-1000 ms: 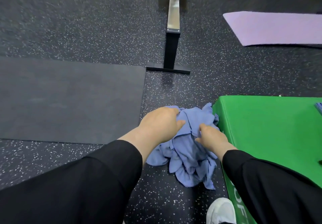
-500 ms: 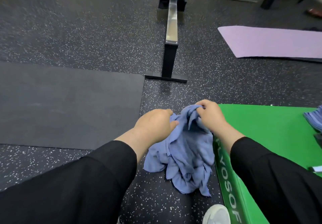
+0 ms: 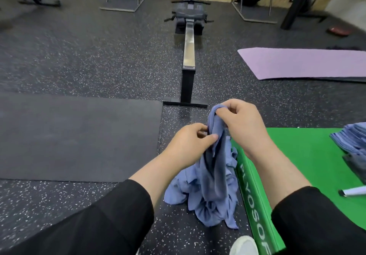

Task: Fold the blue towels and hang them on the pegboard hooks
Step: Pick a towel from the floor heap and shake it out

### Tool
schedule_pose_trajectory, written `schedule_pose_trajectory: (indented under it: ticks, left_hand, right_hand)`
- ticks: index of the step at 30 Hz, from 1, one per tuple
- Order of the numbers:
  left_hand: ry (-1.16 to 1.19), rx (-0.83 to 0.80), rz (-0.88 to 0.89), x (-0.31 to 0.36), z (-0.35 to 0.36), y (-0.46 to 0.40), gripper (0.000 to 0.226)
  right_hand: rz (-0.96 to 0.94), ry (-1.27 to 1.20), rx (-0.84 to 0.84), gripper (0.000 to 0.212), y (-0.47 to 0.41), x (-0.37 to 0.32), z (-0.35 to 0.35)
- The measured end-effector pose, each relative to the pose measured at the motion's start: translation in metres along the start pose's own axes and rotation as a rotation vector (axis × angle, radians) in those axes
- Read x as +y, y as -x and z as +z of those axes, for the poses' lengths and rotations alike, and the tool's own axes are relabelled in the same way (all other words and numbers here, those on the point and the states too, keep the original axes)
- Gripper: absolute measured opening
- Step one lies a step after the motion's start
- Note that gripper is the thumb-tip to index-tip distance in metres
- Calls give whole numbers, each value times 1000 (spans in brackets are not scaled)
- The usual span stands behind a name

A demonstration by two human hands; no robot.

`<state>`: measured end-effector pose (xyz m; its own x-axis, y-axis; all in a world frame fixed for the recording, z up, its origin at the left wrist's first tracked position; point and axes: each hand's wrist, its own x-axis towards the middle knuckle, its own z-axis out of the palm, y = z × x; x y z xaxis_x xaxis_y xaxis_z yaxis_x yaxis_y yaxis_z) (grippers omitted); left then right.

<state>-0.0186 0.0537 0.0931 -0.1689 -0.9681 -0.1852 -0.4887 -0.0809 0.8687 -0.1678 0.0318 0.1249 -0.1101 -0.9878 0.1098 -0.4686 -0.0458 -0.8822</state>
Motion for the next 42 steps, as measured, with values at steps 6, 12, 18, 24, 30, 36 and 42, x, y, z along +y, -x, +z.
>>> schedule_pose_trajectory:
  ticks: [6,12,18,24,30,36,42]
  left_hand:
    - [-53,73,-22,-7,0,-5,18]
    - [-6,207,-5,3,-16,-18,21]
    - [-69,262,136,11,-22,-23,21]
    - [-134,290,159,11,-21,-25,20]
    - [-237,358,164,6,-36,-24,16]
    - [-437,175,169,6,-32,-19,26]
    - [-249,451,84,2,-55,-28,29]
  right_hand:
    - [-11,29,-114,9,-2,9,1]
    - [-32,62,-110,6,-17,17,-10]
    - [-44,159,-120,11,-23,21,-18]
    - [-59,223,-179,6,-21,22,-15]
    - [8,254,-162,34,-18,25,-20]
    - [-34,225,-175,25,-17,21,-21]
    - [-5,461,-366,48,-16,23,-32]
